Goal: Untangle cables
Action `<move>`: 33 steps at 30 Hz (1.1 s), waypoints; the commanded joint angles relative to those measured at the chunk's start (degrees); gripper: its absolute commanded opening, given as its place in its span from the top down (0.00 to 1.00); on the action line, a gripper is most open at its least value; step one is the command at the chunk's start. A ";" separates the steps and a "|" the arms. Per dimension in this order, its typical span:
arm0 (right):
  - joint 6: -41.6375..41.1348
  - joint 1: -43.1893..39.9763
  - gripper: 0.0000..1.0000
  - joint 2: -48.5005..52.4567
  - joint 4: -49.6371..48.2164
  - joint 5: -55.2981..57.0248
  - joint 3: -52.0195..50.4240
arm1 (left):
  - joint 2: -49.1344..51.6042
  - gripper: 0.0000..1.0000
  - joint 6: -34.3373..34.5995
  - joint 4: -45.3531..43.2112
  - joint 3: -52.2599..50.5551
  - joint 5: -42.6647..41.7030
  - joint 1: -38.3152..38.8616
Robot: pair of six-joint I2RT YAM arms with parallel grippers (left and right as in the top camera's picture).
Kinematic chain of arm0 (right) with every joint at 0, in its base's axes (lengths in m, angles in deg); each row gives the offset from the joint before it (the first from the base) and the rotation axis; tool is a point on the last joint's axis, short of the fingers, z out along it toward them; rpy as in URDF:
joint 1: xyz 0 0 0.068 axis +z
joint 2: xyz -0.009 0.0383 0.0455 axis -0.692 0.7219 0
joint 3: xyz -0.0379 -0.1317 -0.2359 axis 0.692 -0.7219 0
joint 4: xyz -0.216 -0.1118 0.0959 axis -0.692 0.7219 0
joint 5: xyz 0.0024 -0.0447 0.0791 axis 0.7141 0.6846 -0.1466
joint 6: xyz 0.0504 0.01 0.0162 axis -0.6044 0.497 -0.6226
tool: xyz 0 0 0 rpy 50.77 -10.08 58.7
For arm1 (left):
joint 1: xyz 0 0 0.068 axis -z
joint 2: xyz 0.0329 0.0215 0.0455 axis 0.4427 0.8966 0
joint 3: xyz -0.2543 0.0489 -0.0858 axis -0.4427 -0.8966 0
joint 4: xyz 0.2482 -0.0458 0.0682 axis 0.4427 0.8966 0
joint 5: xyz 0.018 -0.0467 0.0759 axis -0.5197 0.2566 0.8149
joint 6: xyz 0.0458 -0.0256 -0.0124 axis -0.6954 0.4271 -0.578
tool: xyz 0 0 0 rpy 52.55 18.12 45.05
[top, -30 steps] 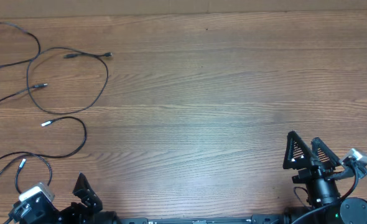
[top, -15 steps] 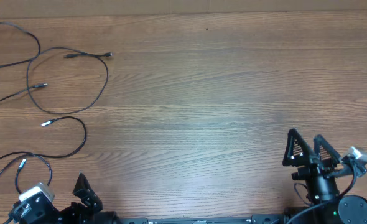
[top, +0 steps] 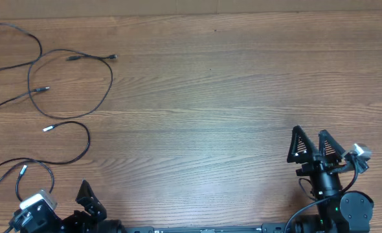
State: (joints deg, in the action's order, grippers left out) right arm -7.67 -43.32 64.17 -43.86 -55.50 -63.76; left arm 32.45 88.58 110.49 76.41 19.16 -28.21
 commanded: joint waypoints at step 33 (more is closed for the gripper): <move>6.05 0.15 0.00 -0.63 -19.61 -0.74 -9.70 | -0.61 0.01 0.85 -0.11 -0.02 0.74 -0.35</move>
State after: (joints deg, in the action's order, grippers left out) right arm -2.98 -43.32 64.17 -61.91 -55.70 -72.55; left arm 32.45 88.58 110.49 76.41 19.16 -28.21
